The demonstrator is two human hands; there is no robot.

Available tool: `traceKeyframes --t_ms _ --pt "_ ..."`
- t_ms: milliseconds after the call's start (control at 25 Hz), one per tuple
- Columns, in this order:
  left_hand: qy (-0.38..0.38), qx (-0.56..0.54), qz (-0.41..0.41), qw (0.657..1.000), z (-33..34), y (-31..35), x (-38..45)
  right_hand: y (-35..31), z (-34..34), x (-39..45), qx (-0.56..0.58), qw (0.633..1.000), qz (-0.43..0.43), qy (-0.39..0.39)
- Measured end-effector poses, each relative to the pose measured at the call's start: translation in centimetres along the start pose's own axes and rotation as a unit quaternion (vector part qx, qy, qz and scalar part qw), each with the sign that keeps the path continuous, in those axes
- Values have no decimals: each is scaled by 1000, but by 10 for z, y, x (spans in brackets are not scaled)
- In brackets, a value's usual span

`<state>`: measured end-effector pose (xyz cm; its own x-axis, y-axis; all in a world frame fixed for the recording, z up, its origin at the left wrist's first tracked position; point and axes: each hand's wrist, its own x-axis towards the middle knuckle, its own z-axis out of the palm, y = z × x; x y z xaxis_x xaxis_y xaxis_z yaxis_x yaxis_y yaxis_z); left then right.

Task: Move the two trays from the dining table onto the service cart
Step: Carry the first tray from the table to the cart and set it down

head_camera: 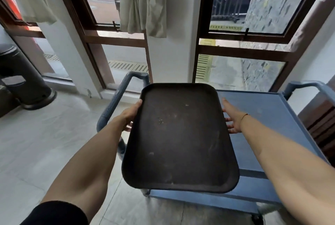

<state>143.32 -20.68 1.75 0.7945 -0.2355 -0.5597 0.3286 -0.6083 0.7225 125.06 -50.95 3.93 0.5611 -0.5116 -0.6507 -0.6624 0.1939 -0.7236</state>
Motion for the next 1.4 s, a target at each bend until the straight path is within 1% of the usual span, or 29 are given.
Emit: traceKeyframes --t_ms 160,520,800,920,1000,1160,1400 --pt "-21 7 -8 1000 -3 -13 35 4 25 2 26 999 21 15" --pt "-50 25 -51 997 15 -40 100 14 58 33 72 997 19 34" --pt "-42 21 -60 997 20 -50 129 28 72 61 93 994 32 37" --pt "-25 38 -67 997 15 -55 141 31 74 73 89 995 28 36" --pt "-22 52 -56 997 14 -64 155 34 75 80 89 995 32 41" --pt "-16 63 -41 997 13 -72 167 39 74 94 90 994 36 45" --pt "-22 78 -42 996 12 -58 153 49 70 116 61 996 46 49"
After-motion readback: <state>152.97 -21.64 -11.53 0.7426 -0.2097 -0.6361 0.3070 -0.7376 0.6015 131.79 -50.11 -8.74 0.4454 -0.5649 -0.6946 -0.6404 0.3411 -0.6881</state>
